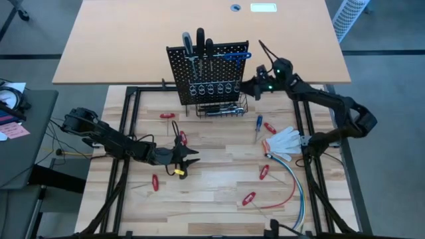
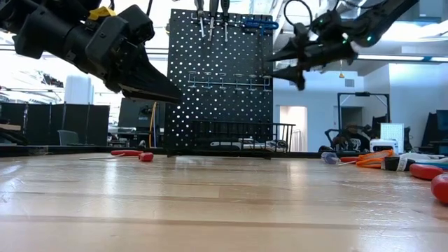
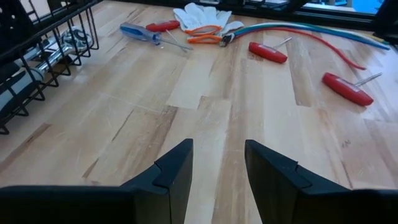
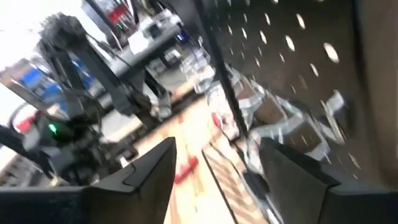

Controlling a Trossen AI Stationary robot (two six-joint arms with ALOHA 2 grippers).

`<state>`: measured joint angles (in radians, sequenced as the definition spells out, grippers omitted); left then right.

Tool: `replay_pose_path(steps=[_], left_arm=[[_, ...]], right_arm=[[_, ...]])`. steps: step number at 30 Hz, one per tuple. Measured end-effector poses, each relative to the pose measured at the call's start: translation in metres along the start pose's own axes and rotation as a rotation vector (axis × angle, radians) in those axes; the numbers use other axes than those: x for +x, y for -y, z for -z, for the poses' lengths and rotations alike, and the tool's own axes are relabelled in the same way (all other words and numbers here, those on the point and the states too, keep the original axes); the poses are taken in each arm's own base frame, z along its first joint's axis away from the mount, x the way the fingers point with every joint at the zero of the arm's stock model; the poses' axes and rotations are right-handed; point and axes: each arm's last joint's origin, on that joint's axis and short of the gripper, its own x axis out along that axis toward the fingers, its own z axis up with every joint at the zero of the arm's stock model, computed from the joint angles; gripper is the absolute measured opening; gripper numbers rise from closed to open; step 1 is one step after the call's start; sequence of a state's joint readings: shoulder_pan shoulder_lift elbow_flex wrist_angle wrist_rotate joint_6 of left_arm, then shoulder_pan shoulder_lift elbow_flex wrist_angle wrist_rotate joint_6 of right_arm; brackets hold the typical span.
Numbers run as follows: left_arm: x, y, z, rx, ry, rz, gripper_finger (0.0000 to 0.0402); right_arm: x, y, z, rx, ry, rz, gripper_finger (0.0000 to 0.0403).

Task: Hang tools onto peg board
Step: Hang the blue pick tool on the pegboard, then hang the blue screwdriver on the pegboard

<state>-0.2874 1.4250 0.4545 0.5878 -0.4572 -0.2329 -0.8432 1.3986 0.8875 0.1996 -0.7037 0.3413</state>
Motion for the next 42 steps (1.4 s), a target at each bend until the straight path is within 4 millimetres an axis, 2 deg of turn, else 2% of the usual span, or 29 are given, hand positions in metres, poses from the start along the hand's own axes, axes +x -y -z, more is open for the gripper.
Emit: replay_pose_path(steps=[4, 8, 13, 16, 18, 21, 26, 32, 36, 42], left_arm=[[0.000, 0.001, 0.000, -0.001, -0.002, 0.003, 0.0141], [0.000, 0.001, 0.000, -0.002, -0.001, 0.003, 0.0141], [0.000, 0.001, 0.000, -0.002, 0.000, 0.002, 0.0141], [0.000, 0.001, 0.000, 0.005, 0.002, -0.001, 0.0141], [0.000, 0.001, 0.000, 0.006, 0.001, -0.001, 0.0141], [0.000, 0.001, 0.000, 0.017, 0.002, -0.002, 0.0141], [0.000, 0.001, 0.000, 0.029, 0.001, -0.001, 0.0141], [0.000, 0.001, 0.000, 0.037, 0.002, 0.000, 0.0141], [0.000, 0.001, 0.000, 0.033, 0.001, 0.000, 0.0141], [0.000, 0.001, 0.000, 0.028, 0.001, 0.000, 0.0141]], right_arm=[[-0.014, -0.020, 0.008, -0.044, -0.096, 0.065, 0.0245], [-0.021, -0.053, 0.023, -0.107, -0.201, 0.175, 0.0244], [-0.016, -0.079, 0.064, -0.030, -0.436, 0.515, 0.0244], [-0.011, -0.085, 0.090, 0.074, -0.552, 0.744, 0.0244], [-0.003, -0.084, 0.108, 0.097, -0.596, 0.833, 0.0244], [0.012, -0.073, 0.124, 0.120, -0.622, 0.872, 0.0244], [0.027, -0.044, 0.140, 0.189, -0.692, 0.966, 0.0236], [0.036, -0.014, 0.153, 0.221, -0.770, 1.031, 0.0201], [0.044, -0.015, 0.158, 0.194, -0.791, 0.984, 0.0160], [0.049, -0.032, 0.164, 0.078, -0.800, 0.943, 0.0087]])
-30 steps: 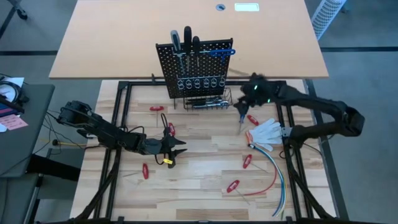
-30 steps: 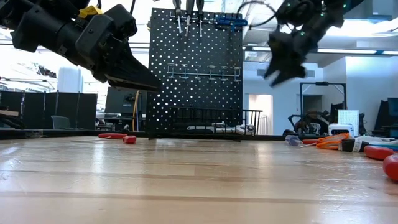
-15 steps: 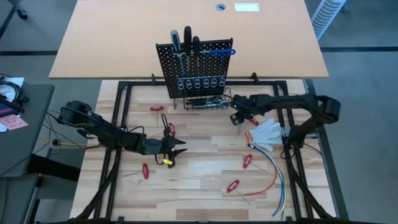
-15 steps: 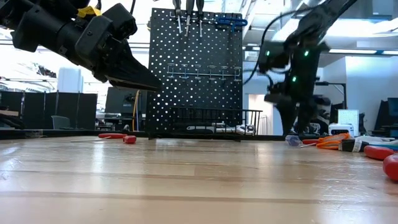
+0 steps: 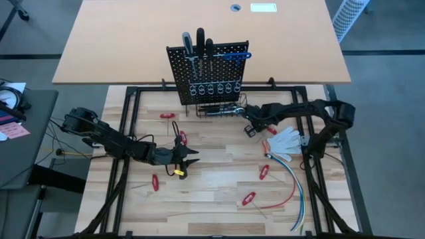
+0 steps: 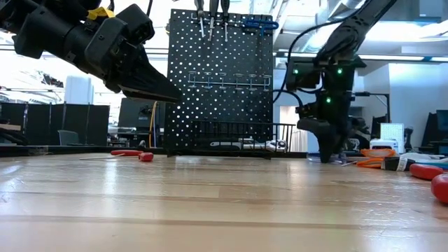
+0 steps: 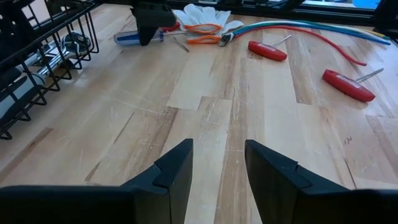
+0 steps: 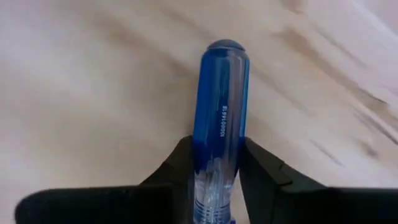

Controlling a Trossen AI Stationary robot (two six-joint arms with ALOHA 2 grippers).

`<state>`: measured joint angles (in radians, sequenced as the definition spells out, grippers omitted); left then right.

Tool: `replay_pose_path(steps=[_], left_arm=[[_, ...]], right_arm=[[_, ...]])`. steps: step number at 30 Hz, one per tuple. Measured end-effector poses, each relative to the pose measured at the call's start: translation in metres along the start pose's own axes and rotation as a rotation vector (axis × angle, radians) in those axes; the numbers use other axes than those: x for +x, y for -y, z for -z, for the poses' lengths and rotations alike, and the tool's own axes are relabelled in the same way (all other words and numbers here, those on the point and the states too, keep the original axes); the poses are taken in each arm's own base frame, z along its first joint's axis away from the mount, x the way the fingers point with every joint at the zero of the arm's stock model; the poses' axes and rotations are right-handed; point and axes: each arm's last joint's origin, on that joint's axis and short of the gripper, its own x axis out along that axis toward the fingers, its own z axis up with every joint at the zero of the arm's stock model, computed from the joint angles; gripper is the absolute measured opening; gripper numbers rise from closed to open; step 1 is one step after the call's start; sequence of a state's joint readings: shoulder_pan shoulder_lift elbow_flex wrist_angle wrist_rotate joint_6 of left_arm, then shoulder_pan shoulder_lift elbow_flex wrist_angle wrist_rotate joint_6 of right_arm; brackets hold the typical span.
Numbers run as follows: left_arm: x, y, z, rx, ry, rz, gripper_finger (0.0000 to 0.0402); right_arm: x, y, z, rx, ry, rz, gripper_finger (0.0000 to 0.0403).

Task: Hang tools onto peg board
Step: Hang the blue screwdriver on the pegboard

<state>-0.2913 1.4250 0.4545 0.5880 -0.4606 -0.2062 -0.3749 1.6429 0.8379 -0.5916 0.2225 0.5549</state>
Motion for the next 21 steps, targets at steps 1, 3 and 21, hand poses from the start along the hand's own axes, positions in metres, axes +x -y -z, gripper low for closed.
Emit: replay_pose_path(steps=[1, 3, 21], left_arm=[[0.000, 0.000, 0.000, 0.000, 0.000, 0.000, 0.0141], [0.000, 0.000, 0.000, 0.000, 0.000, 0.000, 0.0141], [-0.001, 0.002, -0.007, 0.048, 0.070, 0.015, 0.0141]], right_arm=[[-0.002, -0.003, 0.001, -0.023, 0.010, -0.009, 0.0086], [-0.008, -0.009, 0.006, -0.067, 0.020, -0.045, 0.0086], [-0.165, -0.045, 0.011, -0.310, 1.172, -0.751, 0.0086]])
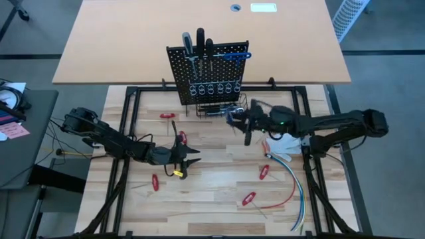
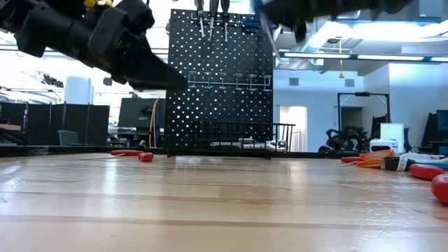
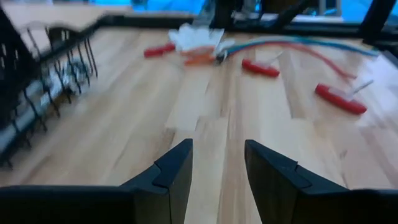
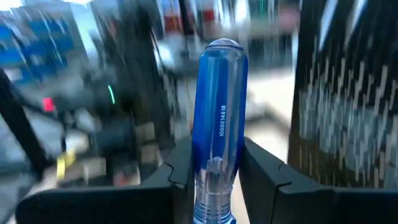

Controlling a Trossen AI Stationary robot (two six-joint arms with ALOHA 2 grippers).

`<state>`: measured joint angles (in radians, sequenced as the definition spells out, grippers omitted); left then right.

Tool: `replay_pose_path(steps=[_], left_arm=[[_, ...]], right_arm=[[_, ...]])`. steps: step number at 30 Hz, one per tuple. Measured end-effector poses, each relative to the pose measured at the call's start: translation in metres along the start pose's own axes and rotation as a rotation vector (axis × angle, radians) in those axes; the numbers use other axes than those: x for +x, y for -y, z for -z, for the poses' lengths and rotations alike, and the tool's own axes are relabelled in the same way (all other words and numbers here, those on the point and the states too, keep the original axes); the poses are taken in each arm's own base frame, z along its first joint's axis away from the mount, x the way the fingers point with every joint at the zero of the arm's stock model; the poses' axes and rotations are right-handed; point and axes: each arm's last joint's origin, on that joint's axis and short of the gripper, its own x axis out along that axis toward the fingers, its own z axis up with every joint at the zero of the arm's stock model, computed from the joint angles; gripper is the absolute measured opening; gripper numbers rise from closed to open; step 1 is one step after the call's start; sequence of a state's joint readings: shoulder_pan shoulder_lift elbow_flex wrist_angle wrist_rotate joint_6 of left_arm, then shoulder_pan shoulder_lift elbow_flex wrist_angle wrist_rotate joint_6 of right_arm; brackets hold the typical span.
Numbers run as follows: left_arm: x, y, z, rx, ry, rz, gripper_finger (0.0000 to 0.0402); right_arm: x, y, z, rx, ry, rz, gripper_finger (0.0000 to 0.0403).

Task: Hang tools onto peg board
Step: Hang the blue screwdriver on the pegboard

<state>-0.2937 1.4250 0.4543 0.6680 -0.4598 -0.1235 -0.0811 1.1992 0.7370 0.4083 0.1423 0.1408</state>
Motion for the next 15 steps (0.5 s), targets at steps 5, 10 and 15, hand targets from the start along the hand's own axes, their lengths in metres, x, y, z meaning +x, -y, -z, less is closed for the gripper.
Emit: replay_pose_path(steps=[5, 10, 15], left_arm=[[-0.001, 0.003, -0.008, 0.100, 0.074, 0.013, 0.0141], [0.004, -0.012, -0.020, 0.105, 0.180, -0.058, 0.0141], [0.010, -0.034, -0.044, 0.171, 0.368, 0.014, 0.0153]], right_arm=[[0.003, -0.002, -0.037, -0.073, 0.186, -0.004, 0.0086], [0.015, -0.023, -0.035, -0.166, 0.236, -0.103, 0.0086], [0.016, -0.044, -0.034, -0.269, 0.335, -0.160, 0.0086]])
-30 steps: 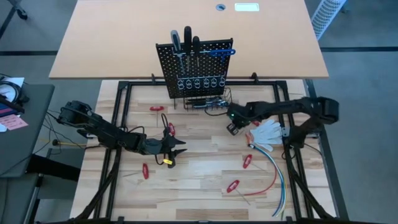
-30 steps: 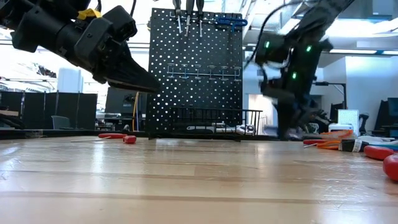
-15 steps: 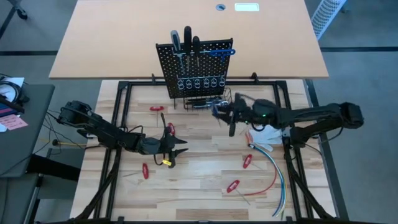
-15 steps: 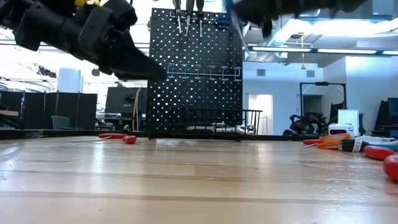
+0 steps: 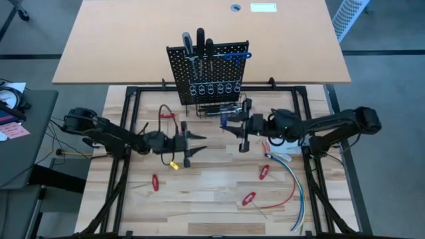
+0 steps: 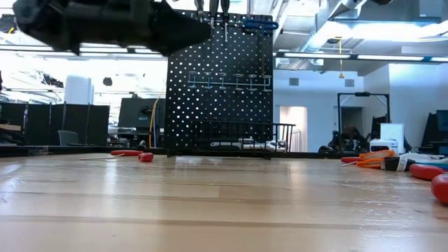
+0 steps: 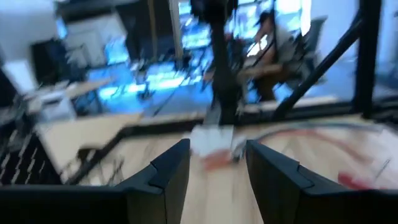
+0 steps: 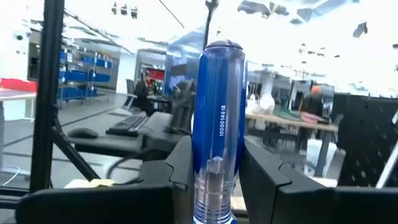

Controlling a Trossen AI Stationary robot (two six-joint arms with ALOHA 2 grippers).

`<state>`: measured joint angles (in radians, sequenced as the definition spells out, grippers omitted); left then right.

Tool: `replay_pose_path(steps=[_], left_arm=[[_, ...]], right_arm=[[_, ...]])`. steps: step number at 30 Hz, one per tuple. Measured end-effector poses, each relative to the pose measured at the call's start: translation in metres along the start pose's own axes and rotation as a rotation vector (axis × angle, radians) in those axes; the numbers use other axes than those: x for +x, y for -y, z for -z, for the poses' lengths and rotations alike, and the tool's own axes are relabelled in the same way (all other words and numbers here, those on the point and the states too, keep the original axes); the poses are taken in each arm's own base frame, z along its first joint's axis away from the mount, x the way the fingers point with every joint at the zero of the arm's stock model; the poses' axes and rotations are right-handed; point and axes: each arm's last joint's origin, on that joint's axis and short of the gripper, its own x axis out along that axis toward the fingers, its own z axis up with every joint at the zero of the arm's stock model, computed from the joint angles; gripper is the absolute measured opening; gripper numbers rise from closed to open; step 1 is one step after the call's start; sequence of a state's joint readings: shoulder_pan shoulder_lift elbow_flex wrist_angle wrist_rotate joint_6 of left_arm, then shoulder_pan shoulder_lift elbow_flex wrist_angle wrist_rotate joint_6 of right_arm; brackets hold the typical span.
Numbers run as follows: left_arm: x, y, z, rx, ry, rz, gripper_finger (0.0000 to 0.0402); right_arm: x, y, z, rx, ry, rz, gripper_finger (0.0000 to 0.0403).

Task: Hang tools onto peg board
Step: Hang the blue screwdriver on the pegboard

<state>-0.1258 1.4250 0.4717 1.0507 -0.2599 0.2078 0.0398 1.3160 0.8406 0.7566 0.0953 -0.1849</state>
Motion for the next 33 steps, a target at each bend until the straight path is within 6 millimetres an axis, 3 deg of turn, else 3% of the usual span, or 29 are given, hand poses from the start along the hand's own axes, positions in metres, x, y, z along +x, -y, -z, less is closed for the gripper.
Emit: replay_pose_path(steps=[4, 8, 16, 19, 25, 33], left_arm=[[0.015, -0.015, -0.016, 0.069, 0.088, 0.075, 0.0174], [0.032, -0.026, -0.040, 0.137, 0.146, 0.035, 0.0196], [0.057, -0.030, -0.067, 0.094, 0.047, 0.131, 0.0216], [0.064, -0.026, -0.066, 0.072, 0.047, 0.140, 0.0216], [0.086, -0.015, -0.042, 0.059, 0.004, 0.136, 0.0216], [0.084, -0.013, -0.053, 0.080, 0.036, 0.107, 0.0179]], right_arm=[[-0.001, -0.008, -0.005, -0.026, 0.028, -0.026, 0.0086], [-0.003, -0.014, -0.007, -0.063, 0.041, -0.066, 0.0086], [-0.003, -0.019, -0.007, -0.092, 0.039, -0.087, 0.0086], [-0.003, -0.019, -0.008, -0.091, 0.042, -0.086, 0.0086], [-0.003, -0.020, -0.010, -0.087, 0.064, -0.085, 0.0086], [-0.005, -0.020, -0.008, -0.092, 0.021, -0.084, 0.0086]])
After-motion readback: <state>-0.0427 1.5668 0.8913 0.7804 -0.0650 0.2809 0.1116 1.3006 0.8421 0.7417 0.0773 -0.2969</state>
